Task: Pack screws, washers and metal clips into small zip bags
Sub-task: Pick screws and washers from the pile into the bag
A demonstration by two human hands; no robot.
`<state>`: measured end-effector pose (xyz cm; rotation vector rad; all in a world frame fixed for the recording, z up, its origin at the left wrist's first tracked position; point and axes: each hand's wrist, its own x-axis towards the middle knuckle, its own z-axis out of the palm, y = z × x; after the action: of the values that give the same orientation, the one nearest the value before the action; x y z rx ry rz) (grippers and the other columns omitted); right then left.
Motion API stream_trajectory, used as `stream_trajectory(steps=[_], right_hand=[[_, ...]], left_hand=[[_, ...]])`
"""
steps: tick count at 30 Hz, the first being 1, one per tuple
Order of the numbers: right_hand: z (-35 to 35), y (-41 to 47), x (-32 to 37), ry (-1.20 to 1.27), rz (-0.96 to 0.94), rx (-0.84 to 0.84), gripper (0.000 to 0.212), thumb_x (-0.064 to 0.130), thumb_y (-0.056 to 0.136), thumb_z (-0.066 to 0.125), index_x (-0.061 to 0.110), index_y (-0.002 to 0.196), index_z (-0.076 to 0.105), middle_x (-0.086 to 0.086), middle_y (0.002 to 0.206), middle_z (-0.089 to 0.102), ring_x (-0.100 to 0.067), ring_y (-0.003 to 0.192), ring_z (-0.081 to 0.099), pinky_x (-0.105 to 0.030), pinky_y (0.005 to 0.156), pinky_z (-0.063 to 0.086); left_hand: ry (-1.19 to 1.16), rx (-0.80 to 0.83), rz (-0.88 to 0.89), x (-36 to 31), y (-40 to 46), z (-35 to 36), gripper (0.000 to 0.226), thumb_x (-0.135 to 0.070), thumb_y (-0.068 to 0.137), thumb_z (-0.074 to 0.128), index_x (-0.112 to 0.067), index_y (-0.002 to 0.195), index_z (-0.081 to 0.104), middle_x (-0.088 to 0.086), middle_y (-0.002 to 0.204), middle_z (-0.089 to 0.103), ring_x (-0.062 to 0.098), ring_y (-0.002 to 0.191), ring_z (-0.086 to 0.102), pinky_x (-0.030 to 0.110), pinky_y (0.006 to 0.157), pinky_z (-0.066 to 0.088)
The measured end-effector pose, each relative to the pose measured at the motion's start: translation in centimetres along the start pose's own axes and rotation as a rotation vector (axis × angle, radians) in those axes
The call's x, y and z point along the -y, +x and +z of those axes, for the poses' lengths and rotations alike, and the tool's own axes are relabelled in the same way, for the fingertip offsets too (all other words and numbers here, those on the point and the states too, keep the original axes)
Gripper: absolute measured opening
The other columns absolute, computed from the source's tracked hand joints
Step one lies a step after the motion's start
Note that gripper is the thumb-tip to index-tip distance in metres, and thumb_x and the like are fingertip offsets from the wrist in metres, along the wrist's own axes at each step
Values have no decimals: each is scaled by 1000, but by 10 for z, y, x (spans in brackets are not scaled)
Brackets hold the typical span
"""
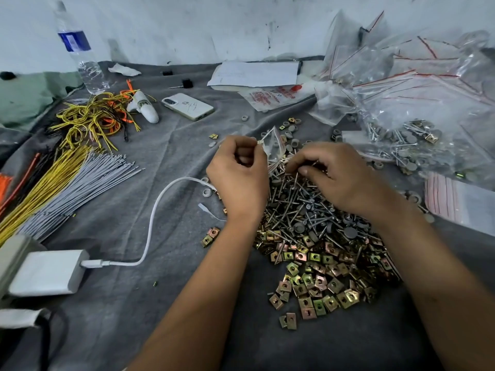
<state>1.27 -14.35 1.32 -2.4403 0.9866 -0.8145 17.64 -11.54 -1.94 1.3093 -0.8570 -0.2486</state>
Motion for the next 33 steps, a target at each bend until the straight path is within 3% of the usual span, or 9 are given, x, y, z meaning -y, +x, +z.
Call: stream_trajectory(steps=[6, 11, 17, 22, 28, 33], right_hand=[[0, -6, -8, 40, 24, -158, 32, -8, 86, 67, 18, 102, 78, 15, 90, 70, 4, 90, 69, -10, 77, 54], [1, -9, -12, 164, 76, -210, 41, 2, 83, 81, 20, 119, 73, 10, 107, 74, -2, 91, 72, -23, 84, 60], [1, -11, -17, 354, 161, -274, 24, 5, 84, 81, 17, 104, 77, 1, 85, 77, -11, 73, 76, -25, 72, 62], [5, -10, -17, 424, 155, -235, 25, -1, 88, 74, 17, 106, 75, 3, 84, 78, -13, 73, 76, -24, 68, 61], [7, -10, -15, 513, 162, -226, 22, -1, 90, 72, 13, 106, 68, -4, 84, 78, -20, 69, 76, -30, 64, 62], [7, -10, -17, 367, 150, -271, 12, 3, 92, 71, 15, 96, 71, -1, 75, 76, -15, 57, 71, -26, 53, 58]], left_hand=[[29, 33, 37, 0, -4, 1, 12, -1, 85, 72, -12, 81, 70, -8, 63, 62, 2, 54, 54, 18, 55, 44], [100, 108, 179, -3, -8, 2, 15, -2, 83, 72, -16, 82, 70, -10, 70, 66, 6, 62, 63, 19, 59, 50], [184, 196, 320, -1, -12, 4, 14, -2, 83, 72, -15, 83, 69, -8, 73, 66, 9, 65, 63, 20, 60, 51], [187, 193, 340, 0, -12, 5, 16, -2, 83, 72, -18, 84, 69, -12, 73, 64, 7, 66, 62, 15, 60, 48], [204, 275, 395, 3, -11, 4, 9, -2, 85, 74, -11, 86, 72, -4, 77, 67, 11, 68, 62, 33, 62, 54], [207, 278, 439, 4, -11, 4, 8, -3, 86, 73, -10, 87, 72, -3, 79, 67, 13, 70, 62, 38, 62, 54]])
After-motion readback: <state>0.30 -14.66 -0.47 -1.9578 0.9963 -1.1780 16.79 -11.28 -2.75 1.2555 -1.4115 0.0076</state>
